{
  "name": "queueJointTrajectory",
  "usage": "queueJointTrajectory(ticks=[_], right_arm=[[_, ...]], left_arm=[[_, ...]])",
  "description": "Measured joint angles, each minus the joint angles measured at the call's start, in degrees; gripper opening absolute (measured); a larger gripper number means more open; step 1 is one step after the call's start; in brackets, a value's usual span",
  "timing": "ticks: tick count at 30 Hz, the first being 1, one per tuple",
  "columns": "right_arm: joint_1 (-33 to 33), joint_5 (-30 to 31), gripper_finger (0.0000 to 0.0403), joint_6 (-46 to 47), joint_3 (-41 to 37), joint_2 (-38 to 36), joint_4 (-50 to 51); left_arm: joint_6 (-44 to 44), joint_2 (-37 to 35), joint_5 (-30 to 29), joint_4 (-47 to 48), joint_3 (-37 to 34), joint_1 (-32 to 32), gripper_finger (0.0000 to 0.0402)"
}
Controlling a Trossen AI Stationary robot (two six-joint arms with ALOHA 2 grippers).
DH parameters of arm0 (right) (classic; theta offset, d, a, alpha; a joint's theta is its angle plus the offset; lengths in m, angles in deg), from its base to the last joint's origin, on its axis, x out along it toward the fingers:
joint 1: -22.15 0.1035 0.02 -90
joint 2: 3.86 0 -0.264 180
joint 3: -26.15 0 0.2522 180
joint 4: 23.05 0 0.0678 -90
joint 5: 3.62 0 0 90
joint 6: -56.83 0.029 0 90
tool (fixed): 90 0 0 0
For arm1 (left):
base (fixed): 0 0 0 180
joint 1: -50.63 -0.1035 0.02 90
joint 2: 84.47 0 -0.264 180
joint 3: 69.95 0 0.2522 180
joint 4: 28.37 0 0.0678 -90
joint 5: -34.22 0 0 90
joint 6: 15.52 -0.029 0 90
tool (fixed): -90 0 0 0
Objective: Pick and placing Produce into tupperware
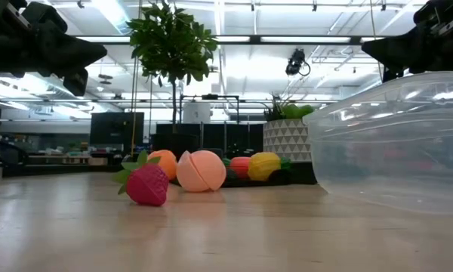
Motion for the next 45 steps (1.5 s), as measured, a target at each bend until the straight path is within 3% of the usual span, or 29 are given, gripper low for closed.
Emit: queueJointTrajectory(ticks=[45], right_arm=[[-0.01, 0.00, 0.0010, -0.01, 0.00, 0.01, -0.01]], left_arm=[[0.46, -0.02, -0.02, 0.00, 0.00, 0.00, 0.0026]])
